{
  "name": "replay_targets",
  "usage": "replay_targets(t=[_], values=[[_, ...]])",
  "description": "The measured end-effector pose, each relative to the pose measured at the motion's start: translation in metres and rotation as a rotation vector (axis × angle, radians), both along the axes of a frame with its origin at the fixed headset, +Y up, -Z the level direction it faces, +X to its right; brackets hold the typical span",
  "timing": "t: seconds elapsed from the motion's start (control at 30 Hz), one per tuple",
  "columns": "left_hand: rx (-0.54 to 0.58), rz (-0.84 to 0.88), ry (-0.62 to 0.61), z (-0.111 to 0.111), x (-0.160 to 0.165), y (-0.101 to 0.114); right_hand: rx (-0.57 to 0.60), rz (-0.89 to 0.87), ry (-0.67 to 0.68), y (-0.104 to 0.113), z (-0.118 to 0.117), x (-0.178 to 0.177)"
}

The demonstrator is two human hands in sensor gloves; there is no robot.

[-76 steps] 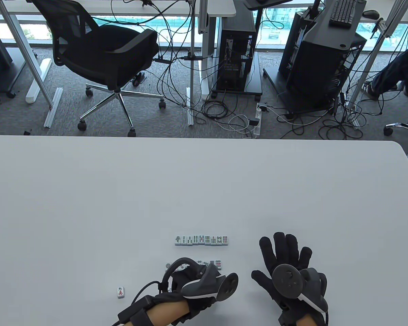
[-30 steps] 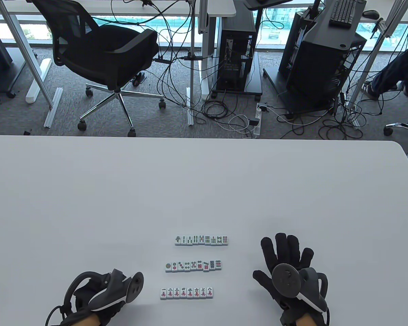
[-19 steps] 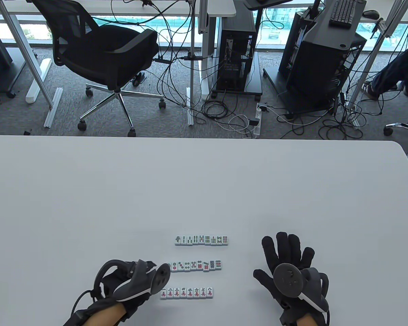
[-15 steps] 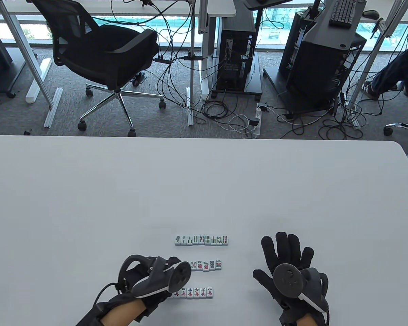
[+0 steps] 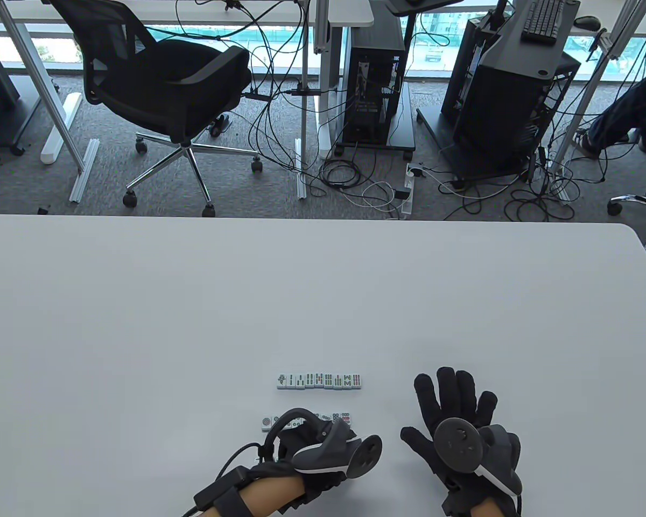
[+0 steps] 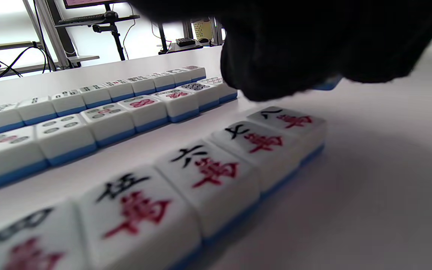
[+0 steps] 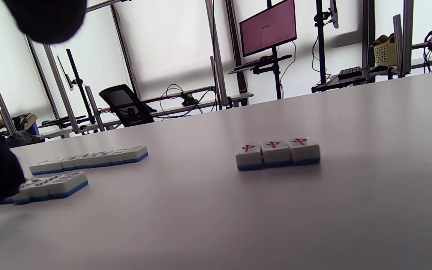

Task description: Mahjong suit sorting

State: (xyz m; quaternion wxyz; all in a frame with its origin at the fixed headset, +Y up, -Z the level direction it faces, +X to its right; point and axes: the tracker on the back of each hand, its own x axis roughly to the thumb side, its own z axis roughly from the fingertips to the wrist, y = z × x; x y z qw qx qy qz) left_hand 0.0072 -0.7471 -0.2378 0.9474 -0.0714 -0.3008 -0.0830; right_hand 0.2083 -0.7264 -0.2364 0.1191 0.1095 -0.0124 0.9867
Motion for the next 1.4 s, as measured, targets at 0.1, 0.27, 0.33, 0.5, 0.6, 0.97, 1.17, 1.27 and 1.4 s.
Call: replay_targets(t=[0.1,0.27,0.33,0.5,0.6,0.97,1.17,1.27,1.4], values=[[-0.004,-0.025,-0.005,0.0,0.001,-0.003,-0.003,0.0,0.002,-0.001,0.0,0.0],[-0.013,-0.072,-0.016,0.002,0.0,-0.011,-0.003,0.004,0.003,-0.001,0.0,0.0],[0.006,-0.082,-0.024,0.004,0.001,-0.011,-0.003,0.005,0.002,-0.001,0.0,0.0],[0.019,-0.094,-0.032,0.007,-0.001,-0.009,-0.005,0.007,0.0,-0.001,0.0,0.0],[0.05,-0.076,-0.028,0.008,-0.01,-0.003,-0.002,0.005,-0.003,-0.001,0.0,0.0],[0.2,0.017,0.118,0.012,-0.115,0.034,0.0,0.021,-0.021,-0.002,0.0,0.003],[0.19,0.124,0.277,0.014,-0.184,0.048,-0.005,0.035,-0.035,-0.002,-0.001,0.004],[0.201,0.136,0.332,0.016,-0.211,0.051,-0.006,0.039,-0.045,-0.001,-0.001,0.006],[0.252,0.172,0.394,0.019,-0.239,0.049,-0.008,0.042,-0.055,-0.001,-0.001,0.007]])
